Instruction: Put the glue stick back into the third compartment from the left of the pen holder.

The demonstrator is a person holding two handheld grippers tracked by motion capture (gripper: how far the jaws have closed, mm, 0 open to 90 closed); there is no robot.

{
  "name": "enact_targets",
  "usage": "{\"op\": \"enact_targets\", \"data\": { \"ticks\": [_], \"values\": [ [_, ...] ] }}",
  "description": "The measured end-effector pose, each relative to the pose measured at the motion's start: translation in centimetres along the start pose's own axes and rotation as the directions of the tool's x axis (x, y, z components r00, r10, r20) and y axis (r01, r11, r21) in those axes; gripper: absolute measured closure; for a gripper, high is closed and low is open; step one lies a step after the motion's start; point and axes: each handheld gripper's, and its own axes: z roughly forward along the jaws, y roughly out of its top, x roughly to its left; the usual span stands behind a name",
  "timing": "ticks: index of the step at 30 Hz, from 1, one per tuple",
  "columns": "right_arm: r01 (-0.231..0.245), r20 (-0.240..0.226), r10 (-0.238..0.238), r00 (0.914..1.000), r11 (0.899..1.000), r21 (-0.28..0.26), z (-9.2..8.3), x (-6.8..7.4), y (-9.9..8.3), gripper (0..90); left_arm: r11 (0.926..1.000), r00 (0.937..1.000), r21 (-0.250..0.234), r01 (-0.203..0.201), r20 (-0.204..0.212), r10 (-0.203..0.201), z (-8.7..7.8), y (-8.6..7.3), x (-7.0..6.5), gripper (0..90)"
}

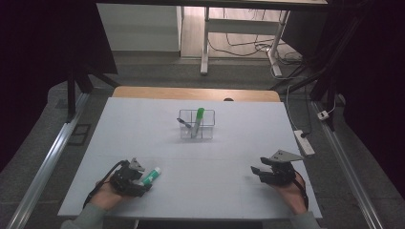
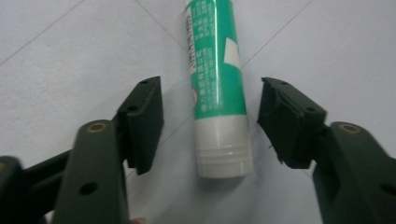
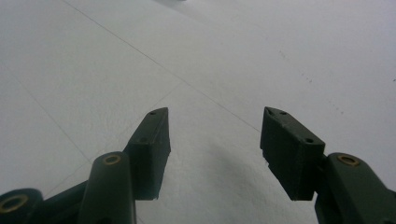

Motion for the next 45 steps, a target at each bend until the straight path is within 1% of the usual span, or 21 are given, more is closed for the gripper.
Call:
{"op": "enact_targets", "data": {
  "ticks": [4,6,7,10,18,23,28,32,35,38,45],
  "values": [
    [0.002,0.004,-0.002,1.0,1.0,0.005,0.0,0.0,0.0,42.2,0.9999,1.0,0.011,-0.002,0.007,0.002,0.0,0.0,0.1,55.6],
    [0.001,0.001,-0.001,1.0,1.0,0.001,0.0,0.0,0.0,42.2,0.9999,1.0,0.015,-0.003,-0.007,0.003,0.0,0.0,0.1,62.3],
    [0.001,0.001,-0.001,1.0,1.0,0.001,0.0,0.0,0.0,42.2,0.9999,1.0,0.017,0.001,-0.004,-0.001,0.0,0.0,0.1,63.7],
    [0.004,0.003,-0.004,1.0,1.0,0.005,0.0,0.0,0.0,42.2,0.9997,1.0,0.021,0.007,0.0,-0.007,0.0,0.0,0.2,64.3],
    [0.004,0.004,-0.004,1.0,1.0,0.003,-0.1,0.0,0.0,42.2,0.9996,0.9998,0.021,-0.018,-0.01,0.018,-0.1,0.0,0.2,64.6],
    [0.002,0.007,-0.001,1.0,1.0,-0.004,-0.1,0.0,0.1,42.2,0.9997,0.9998,-0.02,-0.015,-0.014,0.015,-0.7,0.0,0.5,64.7],
    [0.0,0.006,0.0,1.0,1.0,-0.009,-0.1,0.0,0.1,42.2,0.9974,0.9998,-0.069,-0.019,-0.01,0.018,-1.4,0.0,0.8,64.7],
    [0.001,0.008,-0.001,1.0,1.0,-0.011,-0.2,0.0,0.1,42.3,0.9966,0.9999,-0.081,-0.013,-0.006,0.012,-1.6,0.1,0.9,64.7],
    [0.003,0.007,-0.002,1.0,1.0,-0.015,-0.2,0.0,0.1,42.2,0.9957,0.9998,-0.091,-0.018,-0.002,0.018,-1.7,0.3,1.0,64.7],
    [0.003,0.003,-0.003,1.0,1.0,-0.019,-0.2,0.1,0.2,42.2,0.9936,0.9998,-0.112,-0.018,0.006,0.019,-1.8,0.5,0.9,64.7],
    [0.006,-0.001,-0.006,1.0,1.0,-0.029,-0.2,0.3,0.3,42.2,0.9867,0.9988,-0.157,-0.041,0.019,0.044,-2.1,1.3,0.7,64.7]
  ]
}}
